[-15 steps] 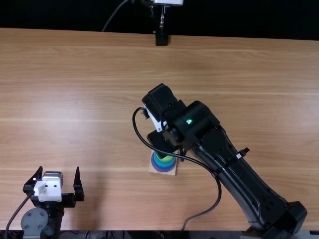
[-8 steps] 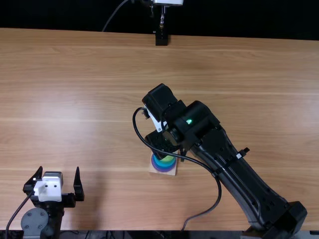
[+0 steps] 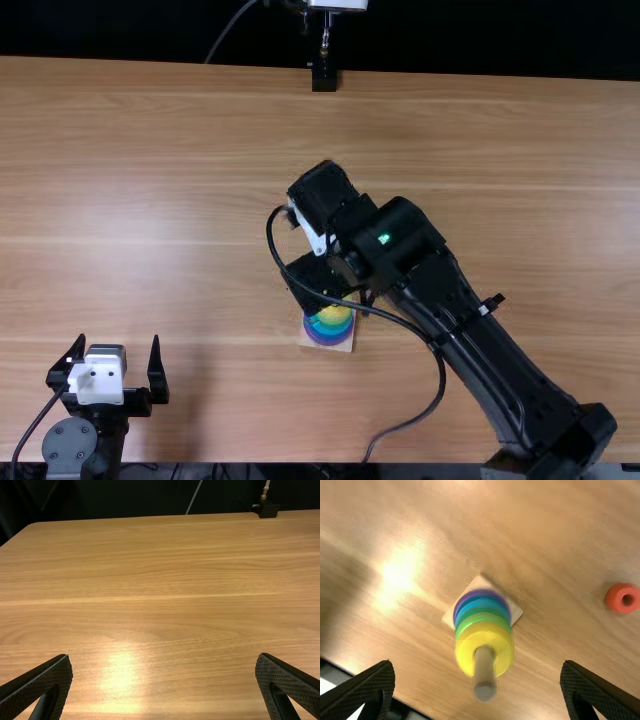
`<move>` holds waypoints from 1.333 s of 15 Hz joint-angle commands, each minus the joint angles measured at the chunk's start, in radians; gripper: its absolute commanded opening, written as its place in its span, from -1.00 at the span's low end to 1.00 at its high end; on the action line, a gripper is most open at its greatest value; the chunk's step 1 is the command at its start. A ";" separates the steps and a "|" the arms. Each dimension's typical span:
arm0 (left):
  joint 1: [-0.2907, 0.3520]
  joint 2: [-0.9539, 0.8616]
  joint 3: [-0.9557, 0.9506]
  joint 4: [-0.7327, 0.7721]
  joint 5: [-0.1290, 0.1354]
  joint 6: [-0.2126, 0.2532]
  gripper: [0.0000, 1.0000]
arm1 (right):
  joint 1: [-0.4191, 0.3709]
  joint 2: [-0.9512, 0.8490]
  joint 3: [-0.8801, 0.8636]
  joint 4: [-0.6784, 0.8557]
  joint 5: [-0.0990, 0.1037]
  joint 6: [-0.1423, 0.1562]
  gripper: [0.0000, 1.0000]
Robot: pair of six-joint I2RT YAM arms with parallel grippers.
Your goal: Build the Hanoi tower: stack the rings onto the peg from bottom to top in this color order: purple, dark blue, light blue, dark green, light green, yellow, orange.
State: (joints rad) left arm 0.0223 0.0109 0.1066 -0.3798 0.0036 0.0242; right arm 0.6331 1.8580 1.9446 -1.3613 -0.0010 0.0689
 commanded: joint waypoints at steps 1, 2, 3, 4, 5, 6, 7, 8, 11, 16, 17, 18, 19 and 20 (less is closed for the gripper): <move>0.013 -0.011 -0.107 -0.066 -0.002 0.002 1.00 | -0.113 0.052 0.025 -0.002 0.012 0.003 1.00; 0.011 -0.011 -0.107 -0.066 -0.002 0.003 1.00 | -0.154 0.059 0.013 -0.002 0.008 0.003 1.00; 0.013 -0.011 -0.107 -0.066 -0.002 0.003 1.00 | -0.177 0.059 -0.019 0.002 0.008 0.005 1.00; 0.013 -0.011 -0.107 -0.066 -0.002 0.003 1.00 | -0.202 0.059 -0.038 0.022 0.010 0.005 1.00; 0.013 -0.011 -0.107 -0.066 -0.002 0.003 1.00 | -0.231 0.059 -0.044 0.046 0.010 0.005 1.00; 0.013 -0.011 -0.107 -0.066 -0.002 0.003 1.00 | -0.262 0.059 -0.044 0.075 0.012 0.007 1.00; 0.013 -0.011 -0.107 -0.066 -0.002 0.003 1.00 | -0.282 0.059 -0.044 0.105 0.016 0.008 1.00; 0.013 -0.011 -0.107 -0.066 -0.002 0.003 1.00 | -0.309 0.061 -0.053 0.129 0.018 0.051 1.00; 0.011 -0.011 -0.107 -0.066 -0.002 0.003 1.00 | -0.371 0.079 -0.130 0.201 0.018 0.294 1.00; 0.013 -0.011 -0.107 -0.066 -0.002 0.003 1.00 | -0.374 0.184 -0.204 0.193 0.019 0.294 1.00; 0.013 -0.011 -0.107 -0.066 -0.002 0.003 1.00 | -0.380 0.202 -0.214 0.193 0.018 0.294 1.00; 0.013 -0.011 -0.107 -0.066 -0.002 0.003 1.00 | -0.400 0.228 -0.217 0.193 0.018 0.290 1.00; 0.013 -0.011 -0.107 -0.066 -0.002 0.003 1.00 | -0.414 0.236 -0.219 0.193 0.016 0.281 1.00; 0.013 -0.011 -0.107 -0.066 -0.002 0.003 1.00 | -0.423 0.237 -0.227 0.195 0.016 0.251 1.00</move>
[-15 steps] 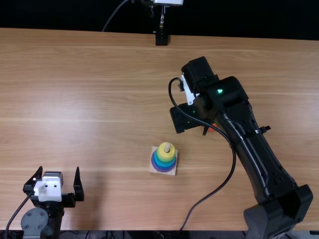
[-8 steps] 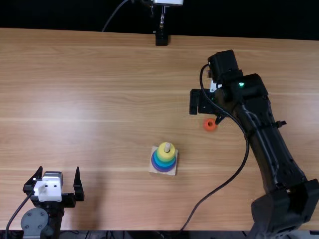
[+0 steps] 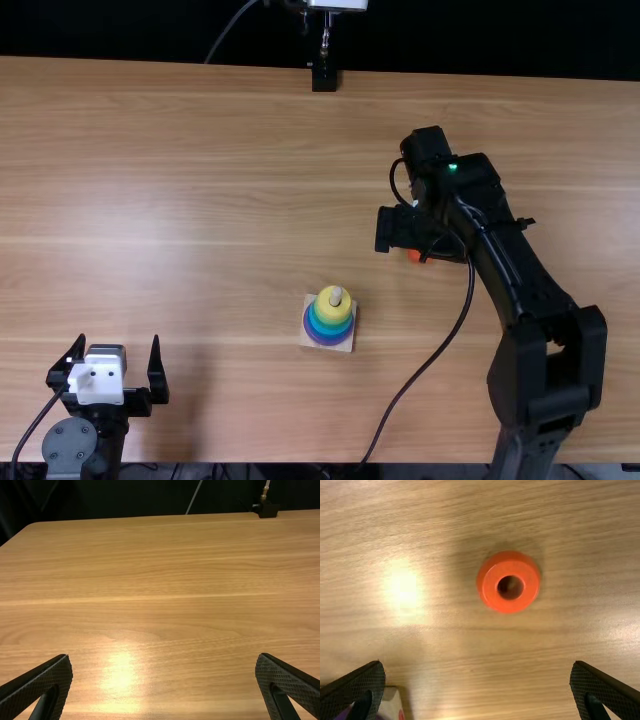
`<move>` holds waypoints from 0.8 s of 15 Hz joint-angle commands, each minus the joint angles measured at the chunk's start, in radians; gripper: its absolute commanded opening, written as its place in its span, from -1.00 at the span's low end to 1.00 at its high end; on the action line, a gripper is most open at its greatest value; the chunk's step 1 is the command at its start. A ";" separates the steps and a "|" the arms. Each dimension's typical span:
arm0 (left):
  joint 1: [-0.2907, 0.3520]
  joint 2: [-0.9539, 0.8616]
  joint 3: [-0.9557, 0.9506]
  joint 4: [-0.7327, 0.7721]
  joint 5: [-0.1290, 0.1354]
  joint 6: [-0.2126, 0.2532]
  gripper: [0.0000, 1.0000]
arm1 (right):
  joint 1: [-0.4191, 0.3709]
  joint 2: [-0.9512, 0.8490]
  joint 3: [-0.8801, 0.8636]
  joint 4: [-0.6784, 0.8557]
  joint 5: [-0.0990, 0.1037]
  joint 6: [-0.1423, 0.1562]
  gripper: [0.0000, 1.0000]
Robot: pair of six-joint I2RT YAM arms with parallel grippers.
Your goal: Build the Hanoi tower: stack the rings onto the peg from bottom to top in this color order: purple, dark blue, light blue, dark green, light green, yellow, orange.
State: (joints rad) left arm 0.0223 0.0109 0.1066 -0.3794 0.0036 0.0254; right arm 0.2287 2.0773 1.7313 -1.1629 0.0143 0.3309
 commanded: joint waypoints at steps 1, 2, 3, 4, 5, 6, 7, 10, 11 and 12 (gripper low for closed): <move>0.013 -0.011 -0.107 -0.066 -0.002 0.002 1.00 | -0.037 0.020 -0.026 0.004 -0.003 -0.057 1.00; 0.013 -0.011 -0.107 -0.066 -0.002 0.002 1.00 | -0.054 0.021 -0.039 0.011 -0.005 -0.095 1.00; 0.013 -0.011 -0.107 -0.066 -0.002 0.000 1.00 | -0.066 0.021 -0.050 0.015 -0.009 -0.116 1.00; 0.013 -0.011 -0.107 -0.066 -0.002 0.002 1.00 | -0.071 0.026 -0.056 0.026 -0.011 -0.130 1.00; 0.013 -0.011 -0.107 -0.066 -0.002 0.000 1.00 | -0.071 0.038 -0.061 0.043 -0.012 -0.145 1.00; 0.013 -0.011 -0.107 -0.066 -0.002 0.002 1.00 | -0.071 0.050 -0.064 0.050 -0.014 -0.158 1.00; 0.013 -0.011 -0.107 -0.066 -0.002 0.000 1.00 | -0.069 0.061 -0.072 0.054 -0.014 -0.182 1.00; 0.013 -0.011 -0.107 -0.066 -0.002 0.002 1.00 | -0.071 0.098 -0.065 0.065 -0.022 -0.230 1.00; 0.013 -0.011 -0.107 -0.066 -0.002 0.002 1.00 | -0.071 0.115 -0.062 0.065 -0.022 -0.232 1.00; 0.013 -0.011 -0.107 -0.066 -0.002 0.002 1.00 | -0.071 0.132 -0.059 0.065 -0.022 -0.235 1.00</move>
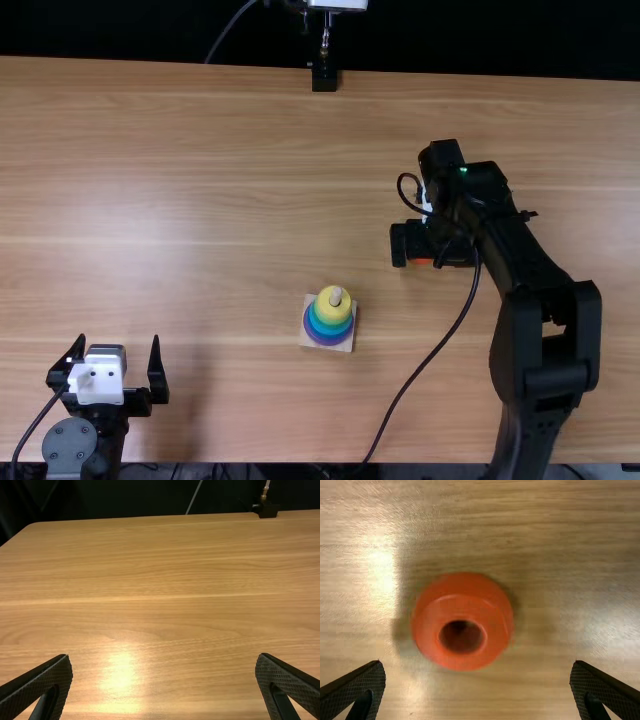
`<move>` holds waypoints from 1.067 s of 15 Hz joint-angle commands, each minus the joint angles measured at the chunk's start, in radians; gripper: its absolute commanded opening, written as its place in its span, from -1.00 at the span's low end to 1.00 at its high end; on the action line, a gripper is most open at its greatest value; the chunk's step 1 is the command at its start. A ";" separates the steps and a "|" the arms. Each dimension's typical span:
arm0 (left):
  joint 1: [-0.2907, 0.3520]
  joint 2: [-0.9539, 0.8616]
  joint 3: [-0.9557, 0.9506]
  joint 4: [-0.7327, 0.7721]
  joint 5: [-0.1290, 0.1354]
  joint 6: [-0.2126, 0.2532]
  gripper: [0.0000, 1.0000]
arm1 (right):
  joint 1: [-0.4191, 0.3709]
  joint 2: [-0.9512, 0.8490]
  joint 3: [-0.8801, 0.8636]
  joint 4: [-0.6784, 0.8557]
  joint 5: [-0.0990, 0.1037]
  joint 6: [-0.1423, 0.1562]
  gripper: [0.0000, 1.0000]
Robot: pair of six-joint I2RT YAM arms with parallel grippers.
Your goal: Build the Hanoi tower: stack the rings onto the peg from bottom to top in this color order: purple, dark blue, light blue, dark green, light green, yellow, orange.
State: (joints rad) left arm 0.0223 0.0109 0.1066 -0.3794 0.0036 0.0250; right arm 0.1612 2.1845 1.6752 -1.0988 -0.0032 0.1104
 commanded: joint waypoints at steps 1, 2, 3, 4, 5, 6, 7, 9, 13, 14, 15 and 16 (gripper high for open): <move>0.013 -0.011 -0.107 -0.066 -0.002 0.003 1.00 | -0.003 0.038 0.004 0.001 -0.004 -0.017 1.00; 0.013 -0.011 -0.107 -0.066 -0.002 0.003 1.00 | -0.003 0.047 0.021 0.001 -0.004 -0.017 1.00; 0.013 -0.011 -0.107 -0.066 -0.002 0.003 1.00 | -0.003 0.070 0.043 -0.001 -0.004 -0.015 1.00; 0.013 -0.011 -0.107 -0.066 -0.002 0.003 1.00 | -0.003 0.086 0.066 -0.001 -0.006 -0.015 1.00; 0.013 -0.011 -0.107 -0.066 -0.002 0.001 1.00 | -0.003 0.090 0.087 -0.001 -0.004 -0.015 1.00; 0.013 -0.011 -0.107 -0.066 -0.002 0.001 1.00 | -0.003 0.092 0.104 -0.001 -0.004 -0.015 1.00; 0.013 -0.011 -0.107 -0.066 -0.002 0.003 1.00 | -0.003 0.098 0.115 -0.001 -0.004 -0.013 1.00; 0.013 -0.011 -0.107 -0.066 -0.002 0.003 1.00 | -0.003 0.109 0.130 -0.001 -0.002 -0.015 1.00; 0.013 -0.011 -0.107 -0.066 -0.002 0.003 1.00 | -0.002 0.112 0.133 -0.001 -0.004 -0.013 -0.06; 0.013 -0.011 -0.107 -0.066 -0.002 0.003 1.00 | -0.002 0.112 0.132 -0.001 -0.004 -0.013 -0.50; 0.013 -0.011 -0.107 -0.066 -0.002 0.003 1.00 | -0.002 0.112 0.130 0.001 -0.004 -0.013 -0.86; 0.013 -0.011 -0.107 -0.066 -0.002 0.001 1.00 | -0.002 0.112 0.127 0.002 -0.004 -0.013 -1.00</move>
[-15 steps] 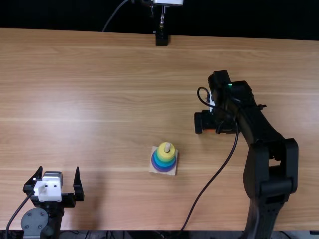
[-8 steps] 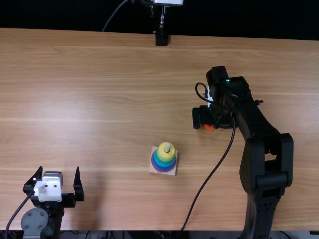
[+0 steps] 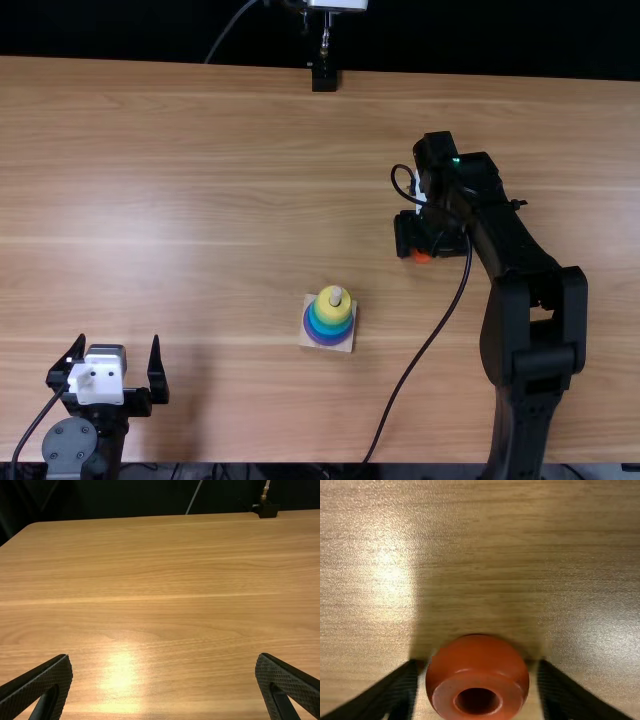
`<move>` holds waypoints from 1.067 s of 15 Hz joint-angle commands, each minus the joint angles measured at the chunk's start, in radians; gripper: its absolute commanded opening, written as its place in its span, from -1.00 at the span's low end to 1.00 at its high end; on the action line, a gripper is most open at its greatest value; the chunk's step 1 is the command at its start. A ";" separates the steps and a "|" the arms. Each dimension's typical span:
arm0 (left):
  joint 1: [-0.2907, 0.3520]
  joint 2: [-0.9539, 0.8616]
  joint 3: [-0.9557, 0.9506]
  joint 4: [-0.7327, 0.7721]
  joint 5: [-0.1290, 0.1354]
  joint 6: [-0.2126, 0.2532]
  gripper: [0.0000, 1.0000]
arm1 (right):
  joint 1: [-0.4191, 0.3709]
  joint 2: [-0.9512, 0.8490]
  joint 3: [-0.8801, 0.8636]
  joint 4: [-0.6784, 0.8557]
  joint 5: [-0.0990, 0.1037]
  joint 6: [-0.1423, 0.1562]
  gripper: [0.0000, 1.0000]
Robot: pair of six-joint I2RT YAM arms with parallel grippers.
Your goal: Build the Hanoi tower: stack the rings onto the peg from bottom to top in this color order: purple, dark blue, light blue, dark green, light green, yellow, orange.
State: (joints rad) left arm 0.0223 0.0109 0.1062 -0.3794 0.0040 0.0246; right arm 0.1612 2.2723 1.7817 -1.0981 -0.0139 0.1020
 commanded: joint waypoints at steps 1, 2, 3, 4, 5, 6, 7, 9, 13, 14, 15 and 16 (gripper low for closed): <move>0.013 -0.011 -0.106 -0.066 -0.002 0.003 1.00 | -0.002 0.024 0.018 0.004 0.007 -0.004 -1.00; 0.013 -0.011 -0.106 -0.066 -0.002 0.003 1.00 | -0.002 0.024 0.018 0.013 0.007 -0.004 -1.00; 0.011 -0.011 -0.106 -0.066 -0.002 0.003 1.00 | 0.000 0.023 0.016 0.022 0.007 -0.004 -1.00; 0.013 -0.011 -0.106 -0.066 -0.002 0.003 1.00 | 0.003 0.018 0.016 0.028 0.007 -0.004 -1.00; 0.013 -0.011 -0.106 -0.066 -0.002 0.003 1.00 | 0.004 0.012 0.016 0.026 0.007 -0.004 -1.00; 0.013 -0.011 -0.106 -0.066 -0.002 0.003 1.00 | 0.006 0.001 0.019 0.016 0.007 -0.004 -1.00; 0.013 -0.011 -0.106 -0.066 -0.002 0.003 1.00 | 0.009 -0.040 0.019 0.011 0.007 -0.004 -1.00; 0.011 -0.011 -0.106 -0.066 -0.002 0.001 1.00 | 0.026 -0.160 0.013 -0.026 0.007 -0.004 -1.00; 0.013 -0.011 -0.106 -0.066 -0.002 0.001 1.00 | 0.136 -0.332 0.021 -0.134 0.008 -0.006 -1.00; 0.013 -0.011 -0.106 -0.066 -0.002 0.001 1.00 | 0.164 -0.372 0.021 -0.136 0.008 -0.006 -1.00; 0.013 -0.011 -0.106 -0.066 -0.002 0.003 1.00 | 0.192 -0.401 0.024 -0.136 0.008 -0.004 -1.00; 0.013 -0.011 -0.106 -0.066 -0.002 0.003 1.00 | 0.219 -0.421 0.027 -0.138 0.008 -0.006 -1.00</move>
State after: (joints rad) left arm 0.0223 0.0109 0.1066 -0.3794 0.0036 0.0246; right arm 0.3698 1.8729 1.7817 -1.2339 -0.0074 0.1017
